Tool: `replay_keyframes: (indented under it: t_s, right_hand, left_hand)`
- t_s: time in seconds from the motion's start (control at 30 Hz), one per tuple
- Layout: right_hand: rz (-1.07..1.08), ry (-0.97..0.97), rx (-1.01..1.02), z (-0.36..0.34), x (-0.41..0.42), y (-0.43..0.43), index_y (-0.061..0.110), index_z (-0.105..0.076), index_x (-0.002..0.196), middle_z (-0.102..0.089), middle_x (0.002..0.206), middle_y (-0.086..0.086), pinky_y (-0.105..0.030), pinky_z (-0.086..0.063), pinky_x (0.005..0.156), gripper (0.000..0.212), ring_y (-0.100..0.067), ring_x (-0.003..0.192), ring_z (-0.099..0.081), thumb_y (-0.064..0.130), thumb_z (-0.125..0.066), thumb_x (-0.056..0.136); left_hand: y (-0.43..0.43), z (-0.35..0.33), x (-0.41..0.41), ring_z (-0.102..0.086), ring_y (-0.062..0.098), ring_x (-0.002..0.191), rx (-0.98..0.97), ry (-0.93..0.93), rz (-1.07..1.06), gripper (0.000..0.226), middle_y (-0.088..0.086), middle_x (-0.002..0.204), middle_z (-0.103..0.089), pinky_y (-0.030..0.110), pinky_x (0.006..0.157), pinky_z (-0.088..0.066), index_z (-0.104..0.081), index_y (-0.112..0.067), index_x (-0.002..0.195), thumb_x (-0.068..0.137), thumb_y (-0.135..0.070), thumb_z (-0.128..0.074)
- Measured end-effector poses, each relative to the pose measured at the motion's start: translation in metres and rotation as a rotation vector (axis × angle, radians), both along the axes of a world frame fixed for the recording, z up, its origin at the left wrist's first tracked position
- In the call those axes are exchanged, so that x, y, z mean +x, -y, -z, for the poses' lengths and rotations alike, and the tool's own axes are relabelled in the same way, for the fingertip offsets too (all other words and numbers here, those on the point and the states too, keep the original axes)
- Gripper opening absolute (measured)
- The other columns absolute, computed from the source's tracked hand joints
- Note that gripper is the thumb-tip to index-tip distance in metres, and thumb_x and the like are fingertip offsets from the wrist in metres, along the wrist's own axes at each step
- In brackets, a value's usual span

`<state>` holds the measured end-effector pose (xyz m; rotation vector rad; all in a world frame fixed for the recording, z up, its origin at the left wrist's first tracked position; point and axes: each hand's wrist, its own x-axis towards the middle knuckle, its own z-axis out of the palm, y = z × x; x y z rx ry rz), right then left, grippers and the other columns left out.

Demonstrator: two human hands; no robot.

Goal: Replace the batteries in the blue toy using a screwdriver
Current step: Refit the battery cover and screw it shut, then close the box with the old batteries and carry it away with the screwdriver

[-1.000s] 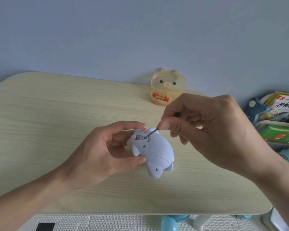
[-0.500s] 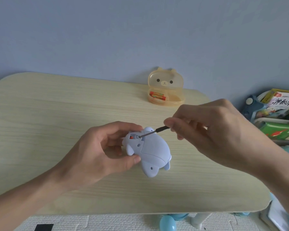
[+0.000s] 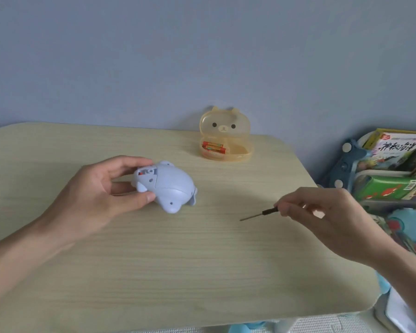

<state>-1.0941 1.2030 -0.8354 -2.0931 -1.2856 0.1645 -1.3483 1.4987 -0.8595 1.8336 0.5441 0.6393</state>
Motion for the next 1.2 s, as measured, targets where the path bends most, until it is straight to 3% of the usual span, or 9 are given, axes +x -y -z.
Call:
replay_keyframes:
  t_s: [0.1,0.23,0.3,0.4,0.47,0.6,0.87,1.0,1.2]
  right_hand:
    - [-0.045,-0.014,0.008,0.010,0.002,0.001,0.042,-0.081,0.088,-0.078,0.093,0.015,-0.027,-0.050,0.073,0.019,-0.017,0.083,-0.063,0.053,-0.066,0.086]
    - [-0.090,0.082,-0.009,0.019,0.004,0.001,0.039,-0.082,0.091,-0.072,0.100,0.017,-0.012,-0.048,0.081,0.007,-0.009,0.096,-0.067,0.039,-0.076,0.087]
    - [-0.084,0.128,-0.031,0.023,0.005,0.001,0.038,-0.082,0.090,-0.070,0.101,0.018,-0.004,-0.044,0.085,0.006,-0.006,0.101,-0.066,0.034,-0.082,0.086]
    - [-0.075,0.143,-0.049,0.025,0.005,0.001,0.036,-0.083,0.089,-0.070,0.097,0.023,0.001,-0.040,0.086,0.010,-0.004,0.104,-0.064,0.028,-0.086,0.084]
    - [-0.087,0.144,-0.057,0.023,0.005,0.001,0.036,-0.083,0.092,-0.070,0.100,0.024,0.001,-0.040,0.086,0.010,-0.003,0.106,-0.064,0.030,-0.085,0.085]
    - [-0.113,0.108,-0.086,0.021,0.008,0.002,0.040,-0.081,0.098,-0.069,0.105,0.024,-0.006,-0.045,0.089,0.012,-0.003,0.109,-0.065,0.040,-0.080,0.086]
    - [-0.204,0.009,-0.155,0.011,0.022,-0.006,0.042,-0.079,0.105,-0.070,0.118,0.025,-0.016,-0.049,0.093,0.023,-0.004,0.110,-0.066,0.049,-0.080,0.083]
    - [-0.195,-0.026,-0.162,0.009,0.029,-0.016,0.042,-0.078,0.103,-0.073,0.116,0.024,-0.029,-0.054,0.093,0.032,-0.011,0.104,-0.068,0.063,-0.072,0.080]
    - [-0.041,-0.020,-0.068,0.000,0.074,-0.062,0.036,-0.077,0.110,-0.075,0.106,0.024,-0.033,-0.059,0.094,0.037,-0.001,0.105,-0.069,0.053,-0.084,0.078]
  left_hand:
    - [-0.027,-0.002,0.005,-0.081,0.029,0.106,-0.024,-0.021,-0.039,0.049,-0.013,0.126,-0.079,0.042,0.106,-0.060,-0.075,-0.029,0.121,0.079,-0.009,-0.091]
    - [-0.054,-0.003,0.011,-0.081,0.026,0.108,-0.056,-0.012,-0.041,0.082,-0.010,0.131,-0.078,0.048,0.113,-0.051,-0.073,-0.028,0.126,0.052,-0.050,-0.101]
    - [-0.065,0.000,0.016,-0.080,0.023,0.111,-0.030,-0.014,-0.051,0.074,-0.012,0.131,-0.077,0.044,0.110,-0.055,-0.071,-0.026,0.130,0.062,-0.038,-0.098]
    - [-0.075,0.004,0.022,-0.076,0.012,0.113,0.007,-0.023,-0.075,0.056,-0.018,0.126,-0.078,0.012,0.091,-0.060,-0.068,-0.021,0.136,0.084,-0.010,-0.088]
    - [-0.077,0.005,0.026,-0.076,0.006,0.111,0.015,-0.038,-0.098,0.053,-0.019,0.123,-0.078,0.012,0.089,-0.059,-0.067,-0.019,0.137,0.090,0.000,-0.080]
    - [-0.079,0.007,0.025,-0.078,-0.006,0.099,-0.007,-0.069,-0.115,0.052,-0.020,0.123,-0.079,0.029,0.101,-0.050,-0.067,-0.020,0.137,0.090,0.000,-0.080]
    - [-0.080,0.002,0.015,-0.077,-0.002,0.109,0.013,-0.128,-0.108,0.056,-0.017,0.124,-0.080,0.024,0.101,-0.057,-0.068,-0.027,0.134,0.087,0.000,-0.083]
    - [-0.083,-0.005,0.009,-0.078,0.004,0.111,0.041,-0.188,-0.085,0.062,-0.014,0.125,-0.080,0.041,0.115,-0.047,-0.068,-0.038,0.133,0.081,-0.018,-0.093]
    - [-0.072,-0.055,0.027,-0.067,-0.002,0.127,0.213,-0.121,-0.082,0.075,-0.023,0.138,-0.071,0.034,0.116,-0.046,-0.070,-0.036,0.132,0.063,-0.048,-0.098]
